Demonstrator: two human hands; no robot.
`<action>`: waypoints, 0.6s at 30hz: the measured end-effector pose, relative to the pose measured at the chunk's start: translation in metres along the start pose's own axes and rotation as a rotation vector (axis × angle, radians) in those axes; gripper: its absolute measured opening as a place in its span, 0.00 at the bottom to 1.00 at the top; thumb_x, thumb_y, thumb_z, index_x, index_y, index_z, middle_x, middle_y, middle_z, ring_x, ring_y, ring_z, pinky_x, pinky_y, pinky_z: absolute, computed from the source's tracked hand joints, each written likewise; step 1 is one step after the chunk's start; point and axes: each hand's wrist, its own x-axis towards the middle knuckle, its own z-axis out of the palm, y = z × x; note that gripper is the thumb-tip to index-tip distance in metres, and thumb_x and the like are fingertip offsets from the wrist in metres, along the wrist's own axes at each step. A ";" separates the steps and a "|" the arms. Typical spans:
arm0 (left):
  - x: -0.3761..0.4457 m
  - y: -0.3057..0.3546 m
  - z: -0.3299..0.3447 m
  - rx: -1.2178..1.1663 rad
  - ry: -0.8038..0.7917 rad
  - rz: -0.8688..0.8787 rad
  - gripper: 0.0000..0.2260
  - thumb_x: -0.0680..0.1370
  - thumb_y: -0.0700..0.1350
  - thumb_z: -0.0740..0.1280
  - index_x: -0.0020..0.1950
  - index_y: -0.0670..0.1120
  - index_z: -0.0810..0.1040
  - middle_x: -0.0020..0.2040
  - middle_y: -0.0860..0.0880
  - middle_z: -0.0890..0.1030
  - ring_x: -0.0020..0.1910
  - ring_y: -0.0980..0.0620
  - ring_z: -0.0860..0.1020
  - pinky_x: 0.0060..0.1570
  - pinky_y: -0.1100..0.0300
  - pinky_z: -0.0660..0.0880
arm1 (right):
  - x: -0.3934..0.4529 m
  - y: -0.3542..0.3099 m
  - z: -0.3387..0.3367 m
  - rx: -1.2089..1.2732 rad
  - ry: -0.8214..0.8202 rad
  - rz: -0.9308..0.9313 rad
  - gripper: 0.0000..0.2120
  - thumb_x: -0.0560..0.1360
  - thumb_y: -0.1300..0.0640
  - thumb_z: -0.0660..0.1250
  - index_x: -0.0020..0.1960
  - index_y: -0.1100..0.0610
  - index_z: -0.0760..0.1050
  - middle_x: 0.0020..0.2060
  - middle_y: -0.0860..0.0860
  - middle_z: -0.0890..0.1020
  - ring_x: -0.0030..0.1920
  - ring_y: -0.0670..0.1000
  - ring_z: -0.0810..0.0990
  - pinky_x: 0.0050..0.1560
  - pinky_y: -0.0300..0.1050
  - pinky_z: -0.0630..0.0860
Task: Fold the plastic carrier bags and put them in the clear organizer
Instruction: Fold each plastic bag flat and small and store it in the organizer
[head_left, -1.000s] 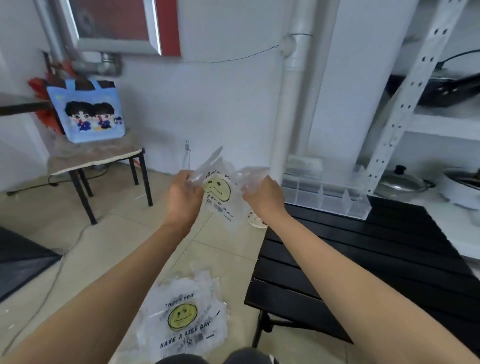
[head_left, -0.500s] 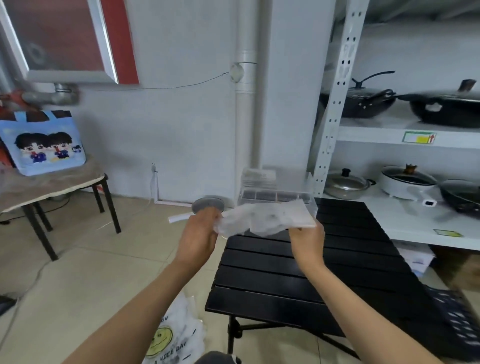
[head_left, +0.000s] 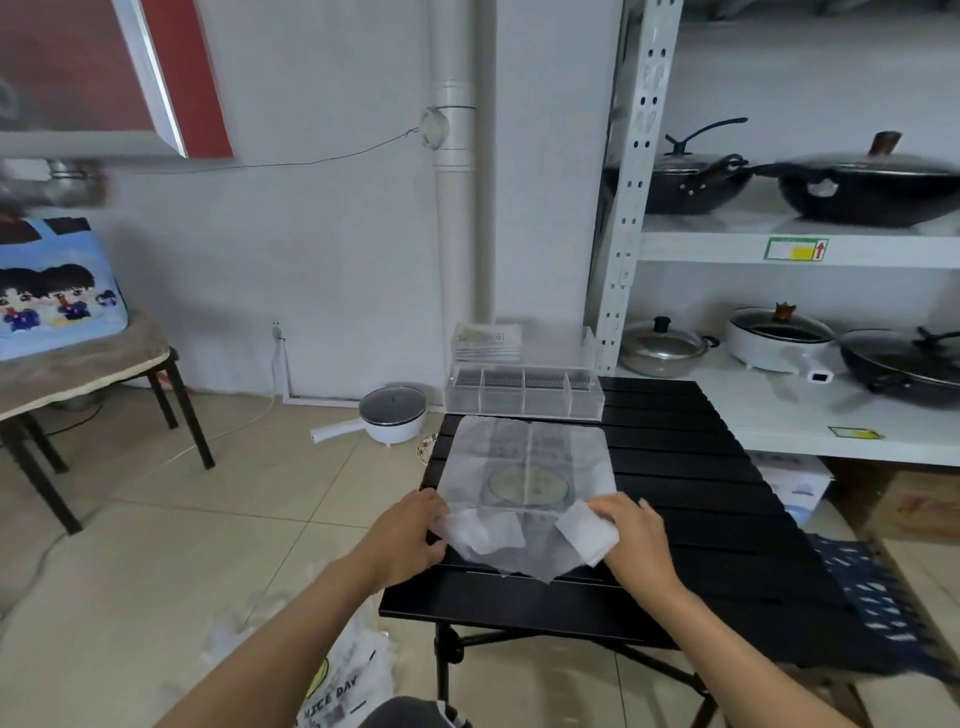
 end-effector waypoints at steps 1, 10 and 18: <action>0.000 -0.001 0.001 -0.024 0.007 -0.015 0.10 0.72 0.44 0.68 0.52 0.47 0.76 0.50 0.54 0.74 0.49 0.56 0.72 0.49 0.63 0.70 | 0.000 0.002 0.000 -0.067 -0.002 -0.008 0.09 0.76 0.55 0.65 0.51 0.43 0.79 0.51 0.40 0.79 0.56 0.43 0.77 0.74 0.55 0.55; -0.004 0.000 0.009 -0.056 0.028 0.155 0.16 0.74 0.44 0.66 0.62 0.48 0.76 0.58 0.54 0.77 0.55 0.55 0.75 0.57 0.61 0.72 | 0.001 0.008 -0.021 -0.359 -0.116 0.008 0.27 0.73 0.48 0.67 0.71 0.42 0.66 0.72 0.44 0.64 0.75 0.46 0.58 0.74 0.63 0.36; -0.003 0.003 0.012 -0.174 0.099 0.040 0.08 0.73 0.42 0.70 0.51 0.45 0.78 0.46 0.52 0.79 0.44 0.53 0.77 0.47 0.58 0.75 | -0.028 0.020 -0.033 -0.161 -0.142 -0.084 0.21 0.67 0.33 0.70 0.56 0.41 0.78 0.57 0.33 0.69 0.60 0.35 0.66 0.75 0.54 0.37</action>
